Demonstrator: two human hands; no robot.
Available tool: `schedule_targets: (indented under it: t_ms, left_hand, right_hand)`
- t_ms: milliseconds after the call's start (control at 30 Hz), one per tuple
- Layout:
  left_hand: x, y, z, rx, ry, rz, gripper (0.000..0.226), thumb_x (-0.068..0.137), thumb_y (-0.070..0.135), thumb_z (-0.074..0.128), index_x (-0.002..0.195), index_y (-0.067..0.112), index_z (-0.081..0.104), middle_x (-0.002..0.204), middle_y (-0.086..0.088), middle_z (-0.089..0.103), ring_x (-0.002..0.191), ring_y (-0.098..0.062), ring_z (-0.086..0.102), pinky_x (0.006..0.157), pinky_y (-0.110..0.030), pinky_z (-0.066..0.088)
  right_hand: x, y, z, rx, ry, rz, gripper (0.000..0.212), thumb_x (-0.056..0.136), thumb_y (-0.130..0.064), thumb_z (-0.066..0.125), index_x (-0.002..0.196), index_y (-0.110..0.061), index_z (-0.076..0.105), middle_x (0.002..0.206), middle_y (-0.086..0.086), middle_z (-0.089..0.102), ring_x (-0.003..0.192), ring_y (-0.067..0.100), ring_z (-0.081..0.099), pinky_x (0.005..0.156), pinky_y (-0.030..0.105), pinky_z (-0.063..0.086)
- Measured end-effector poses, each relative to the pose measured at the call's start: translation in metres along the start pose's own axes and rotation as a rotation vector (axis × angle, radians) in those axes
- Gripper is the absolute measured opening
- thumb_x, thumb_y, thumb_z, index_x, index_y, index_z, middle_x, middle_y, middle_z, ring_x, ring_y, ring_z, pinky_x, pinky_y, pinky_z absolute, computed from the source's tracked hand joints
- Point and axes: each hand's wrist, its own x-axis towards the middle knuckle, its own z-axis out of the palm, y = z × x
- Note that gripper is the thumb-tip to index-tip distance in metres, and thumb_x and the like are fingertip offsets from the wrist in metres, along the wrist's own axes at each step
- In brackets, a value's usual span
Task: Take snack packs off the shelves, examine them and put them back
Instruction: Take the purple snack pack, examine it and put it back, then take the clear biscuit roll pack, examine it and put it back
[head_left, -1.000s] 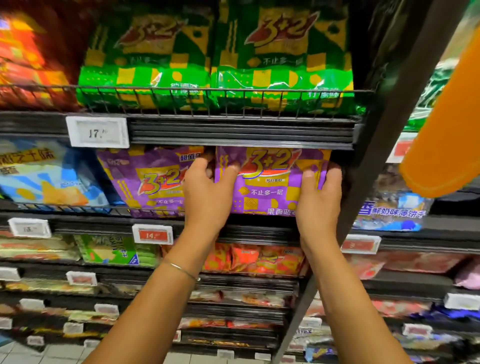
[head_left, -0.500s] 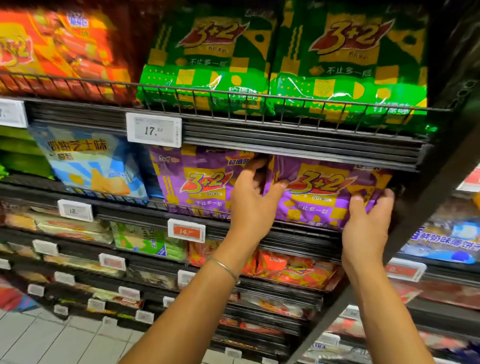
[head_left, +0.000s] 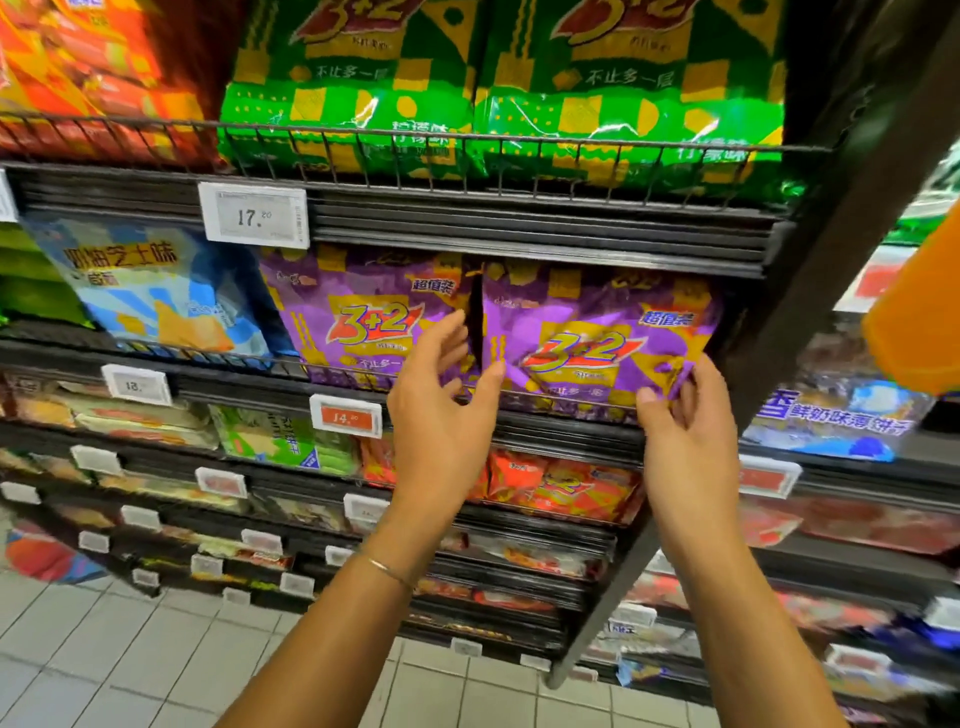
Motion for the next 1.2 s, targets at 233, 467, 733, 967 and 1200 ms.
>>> schedule_targets:
  t_ms: [233, 467, 733, 967, 1200]
  left_hand:
    - [-0.003, 0.011, 0.012, -0.009, -0.163, -0.034, 0.049, 0.099, -0.001, 0.066, 0.146, 0.009, 0.058, 0.132, 0.001, 0.069, 0.118, -0.011, 0.067, 0.090, -0.012, 0.052]
    - [0.001, 0.005, 0.006, -0.009, -0.158, -0.047, 0.048, 0.101, -0.003, 0.059, 0.147, 0.010, 0.057, 0.138, -0.004, 0.067, 0.114, -0.004, 0.068, 0.097, -0.017, 0.052]
    - [-0.026, 0.004, -0.002, -0.140, -0.062, -0.208, 0.043, 0.100, -0.002, 0.061, 0.142, 0.003, 0.057, 0.133, -0.012, 0.066, 0.100, 0.011, 0.063, 0.096, -0.014, 0.053]
    - [-0.116, -0.011, 0.007, -0.230, -0.265, -0.530, 0.024, 0.102, 0.013, 0.066, 0.124, 0.020, 0.069, 0.120, -0.002, 0.075, 0.113, -0.013, 0.071, 0.106, -0.047, 0.055]
    - [-0.151, 0.006, 0.058, -0.384, -0.471, -0.823, 0.022, 0.108, 0.025, 0.056, 0.128, 0.023, 0.066, 0.115, 0.002, 0.080, 0.107, -0.016, 0.076, 0.094, -0.041, 0.057]
  right_hand:
    - [-0.008, 0.003, -0.004, 0.143, -0.028, 0.101, 0.065, 0.102, -0.004, 0.055, 0.159, -0.027, 0.036, 0.158, -0.010, 0.047, 0.145, 0.004, 0.042, 0.123, 0.043, 0.034]
    - [-0.009, -0.013, -0.022, 0.228, -0.239, 0.192, 0.065, 0.102, 0.002, 0.046, 0.157, -0.031, 0.036, 0.152, -0.017, 0.053, 0.132, 0.004, 0.057, 0.107, 0.033, 0.045]
    - [-0.062, -0.010, -0.059, 0.107, -0.131, 0.290, 0.037, 0.105, -0.005, 0.052, 0.138, -0.017, 0.064, 0.135, -0.003, 0.066, 0.128, 0.010, 0.058, 0.105, 0.026, 0.045]
    - [-0.099, 0.028, -0.128, 0.104, 0.112, 0.497, 0.020, 0.097, -0.013, 0.068, 0.115, -0.016, 0.074, 0.112, 0.003, 0.079, 0.107, 0.016, 0.074, 0.088, 0.032, 0.055]
    - [-0.045, 0.044, -0.170, -0.014, 0.193, 0.335, 0.013, 0.099, -0.017, 0.068, 0.110, -0.023, 0.072, 0.116, 0.002, 0.074, 0.112, 0.017, 0.070, 0.104, 0.041, 0.054]
